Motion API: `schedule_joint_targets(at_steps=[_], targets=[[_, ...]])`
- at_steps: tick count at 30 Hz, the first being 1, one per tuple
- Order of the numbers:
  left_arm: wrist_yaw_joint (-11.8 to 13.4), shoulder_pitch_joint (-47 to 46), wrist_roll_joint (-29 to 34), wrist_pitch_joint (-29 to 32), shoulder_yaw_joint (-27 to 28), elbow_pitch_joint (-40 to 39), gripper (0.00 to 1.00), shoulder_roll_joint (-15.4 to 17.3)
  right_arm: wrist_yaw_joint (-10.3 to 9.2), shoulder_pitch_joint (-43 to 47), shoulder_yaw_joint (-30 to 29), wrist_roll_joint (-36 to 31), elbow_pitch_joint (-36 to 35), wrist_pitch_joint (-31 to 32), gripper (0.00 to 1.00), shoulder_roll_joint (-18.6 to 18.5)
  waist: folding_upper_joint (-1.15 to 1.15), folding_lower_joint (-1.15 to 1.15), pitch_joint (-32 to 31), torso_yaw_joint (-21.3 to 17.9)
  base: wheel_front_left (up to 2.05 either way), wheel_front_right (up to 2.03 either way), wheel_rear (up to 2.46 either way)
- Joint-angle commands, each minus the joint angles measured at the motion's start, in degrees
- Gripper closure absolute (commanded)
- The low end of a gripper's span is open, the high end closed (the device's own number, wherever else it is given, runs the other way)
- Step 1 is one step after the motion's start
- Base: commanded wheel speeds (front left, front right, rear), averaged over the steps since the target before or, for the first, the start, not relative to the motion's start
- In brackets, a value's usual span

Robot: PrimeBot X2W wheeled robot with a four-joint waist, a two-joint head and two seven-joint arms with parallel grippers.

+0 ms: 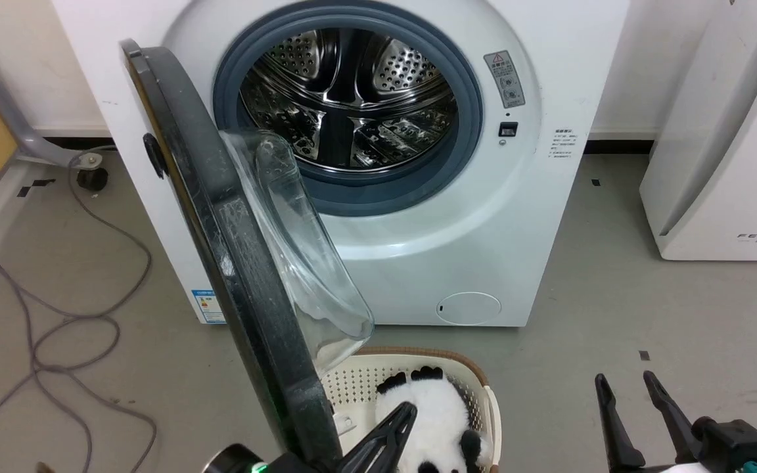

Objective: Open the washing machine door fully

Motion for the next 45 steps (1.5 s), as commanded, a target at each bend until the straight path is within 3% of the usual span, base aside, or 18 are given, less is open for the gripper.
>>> schedule_joint_targets(at_steps=[1,11,20,32,45], targets=[[0.38,0.35,0.48,-0.14,-0.08,0.99,1.00,0.15,0.05,0.79,-0.05,-0.23,-0.02,0.16,0.00,0.23,0.00,0.00,0.07,0.06,0.00,0.00,0.00],[2.21,-3.35,2.16,-3.92,1.02,11.83,1.00,-1.67,0.05,0.68,0.24,-0.45,0.21,0.36,0.00,0.23,0.00,0.00,0.48,-0.04,0.00,0.00,0.00],[4.14,-5.35,2.36,-6.35,2.79,16.58,1.00,-2.50,0.05,0.80,0.75,0.25,1.01,0.21,0.00,0.23,0.00,0.00,0.49,-0.48,0.00,0.00,0.00],[8.99,-2.26,1.69,-7.42,5.80,15.28,1.00,-3.11,0.05,0.85,0.65,0.52,2.25,-0.35,0.00,0.23,0.00,0.00,0.11,1.11,0.00,0.00,0.00],[12.53,2.17,-1.74,-7.82,9.67,10.44,1.00,-3.48,0.05,0.57,-0.67,-0.43,2.08,-0.10,0.00,0.23,0.00,0.00,-0.15,7.95,0.00,0.00,0.00]])
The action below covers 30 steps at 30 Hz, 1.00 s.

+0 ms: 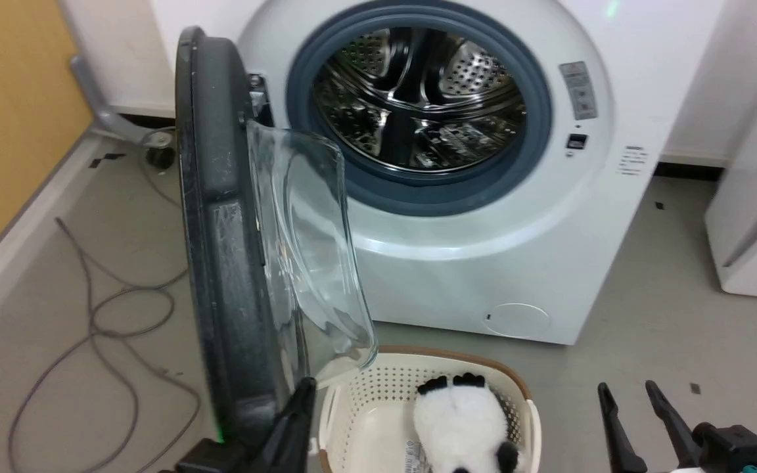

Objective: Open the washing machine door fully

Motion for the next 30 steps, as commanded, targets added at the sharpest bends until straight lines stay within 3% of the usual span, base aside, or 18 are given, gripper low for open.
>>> schedule_joint_targets(at_steps=[1,14,23,30], targets=[[0.89,0.81,-0.04,-0.52,1.62,-0.43,1.00,0.65,0.05,0.51,-0.44,-0.50,-0.35,0.09,0.00,0.18,0.00,0.00,0.08,1.73,0.00,0.00,0.00],[4.36,1.10,-0.64,-3.02,11.55,0.38,1.00,5.12,0.05,-0.05,-0.99,-1.33,-1.08,0.92,0.00,0.18,0.00,0.00,0.58,4.96,0.00,0.00,0.00],[3.70,-3.58,-4.75,-6.83,19.98,9.57,1.00,8.79,0.05,-0.10,-1.16,-1.41,-1.47,0.97,0.00,0.18,0.00,0.00,1.22,5.11,0.00,0.00,0.00],[1.33,-7.88,-7.78,-10.64,24.04,20.83,1.00,11.49,0.05,-0.30,-1.39,-1.53,-1.68,1.48,0.00,0.18,0.00,0.00,1.89,4.56,0.00,0.00,0.00]])
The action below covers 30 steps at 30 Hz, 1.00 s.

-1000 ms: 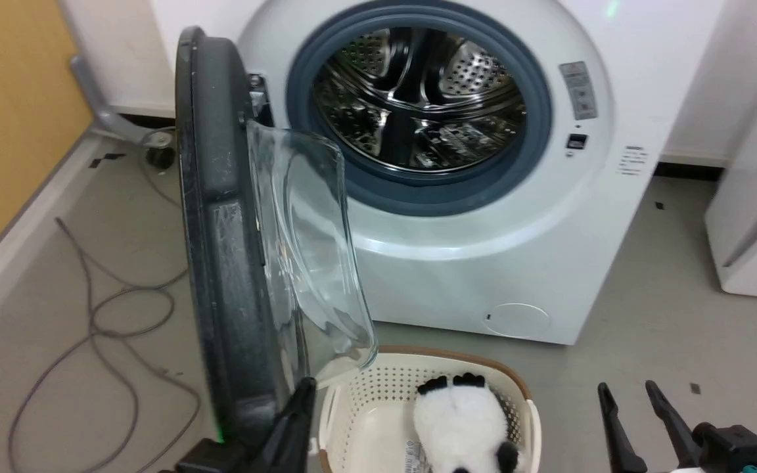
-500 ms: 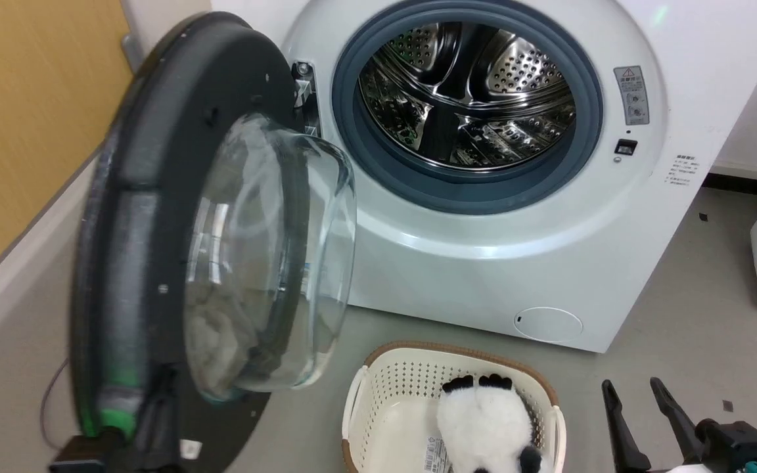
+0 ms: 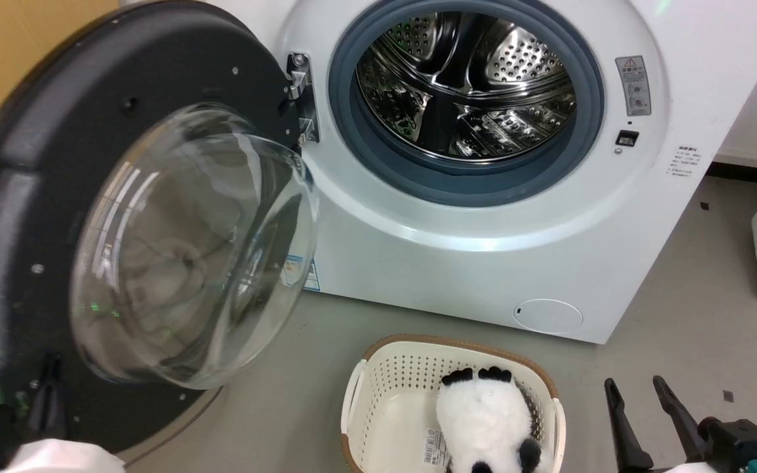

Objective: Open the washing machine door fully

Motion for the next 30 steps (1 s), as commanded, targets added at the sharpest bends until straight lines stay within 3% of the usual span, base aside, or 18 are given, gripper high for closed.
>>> schedule_joint_targets(at_steps=[1,8,12,24,26,27,28,30], targets=[[-0.14,-1.49,-0.41,-0.69,0.92,1.83,1.00,0.82,0.05,-0.25,-0.20,-0.15,-0.27,0.03,0.00,0.18,0.00,0.00,0.16,-0.14,0.00,0.00,0.00],[-0.96,-5.53,-1.04,-4.47,3.45,12.92,1.00,1.42,0.05,-0.26,-0.18,-0.06,-0.15,0.37,0.00,0.18,0.00,0.00,0.26,-1.04,0.00,0.00,0.00],[-1.48,-5.43,-1.09,-5.08,4.27,14.85,1.00,0.63,0.05,0.02,-0.27,-0.09,-0.10,0.44,0.00,0.18,0.00,0.00,-0.17,-1.24,0.00,0.00,0.00],[0.03,5.19,2.41,-5.33,2.59,3.67,1.00,-5.56,0.05,1.34,-0.22,-0.17,-0.25,0.74,0.00,0.18,0.00,0.00,-2.66,-1.98,0.00,0.00,0.00],[-0.39,6.59,2.97,-5.33,1.26,1.84,0.62,-6.70,0.05,1.52,-0.41,-0.71,-0.52,0.75,0.00,0.18,0.00,0.00,-2.93,-1.92,0.00,0.00,0.00],[-0.39,7.21,3.29,-5.33,0.59,0.95,0.22,-7.36,0.05,1.58,-0.47,-0.85,-0.66,0.82,0.00,0.18,0.00,0.00,-3.00,-1.94,0.00,0.00,0.00],[-0.30,7.81,3.74,-5.34,-0.12,0.20,0.00,-7.93,0.05,1.61,-0.51,-1.04,-0.80,0.87,0.00,0.18,0.00,0.00,-3.11,-2.04,0.00,0.00,0.00],[-0.09,8.76,4.91,-5.34,-1.71,-0.88,0.00,-8.70,0.05,1.66,-0.54,-1.29,-1.14,0.97,0.00,0.18,0.00,0.00,-3.29,-2.32,0.00,0.00,0.00]])
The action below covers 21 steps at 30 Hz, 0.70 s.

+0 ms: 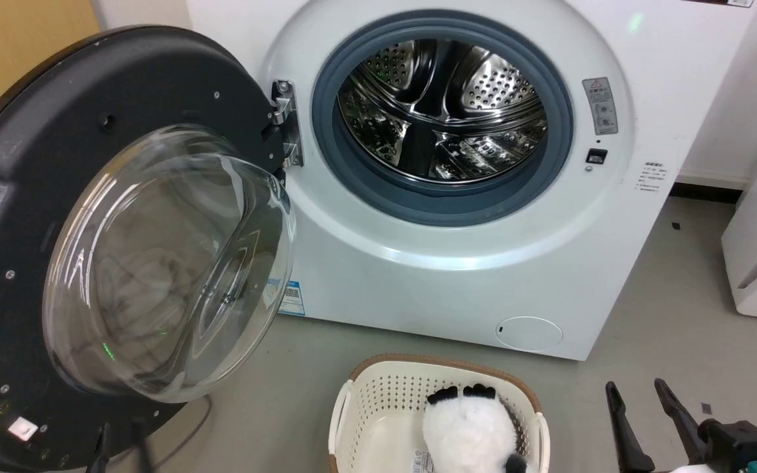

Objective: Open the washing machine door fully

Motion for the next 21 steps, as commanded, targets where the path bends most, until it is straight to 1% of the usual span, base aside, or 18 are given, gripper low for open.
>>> schedule_joint_targets(at_steps=[1,5,10,15,21], targets=[[0.05,0.95,1.26,-0.23,-1.45,-0.73,0.00,-0.31,0.05,1.07,0.00,-0.34,-0.52,0.04,0.00,0.18,0.00,0.00,-0.20,-0.41,0.00,0.00,0.00],[-0.03,1.07,3.61,0.55,-5.86,-2.37,0.00,-1.83,0.05,1.15,0.40,-1.12,-1.26,0.45,0.00,0.18,0.00,0.00,-0.57,-1.89,0.00,0.00,0.00],[0.21,0.13,5.83,1.36,-8.94,-3.02,0.00,-2.35,0.05,1.33,0.76,-1.85,-2.57,1.02,0.00,0.18,0.00,0.00,-0.63,-4.44,0.00,0.00,0.00],[0.21,-1.47,7.25,2.23,-10.03,-3.11,0.00,-1.48,0.05,1.80,1.11,-2.87,-4.02,1.82,0.00,0.18,0.00,0.00,-0.36,-7.37,0.00,0.00,0.00],[0.29,-2.41,7.22,2.90,-10.14,-2.03,0.00,-0.96,0.05,2.56,1.36,-3.36,-5.69,2.30,0.00,0.18,0.00,0.00,-0.10,-10.66,0.00,0.00,0.00]])
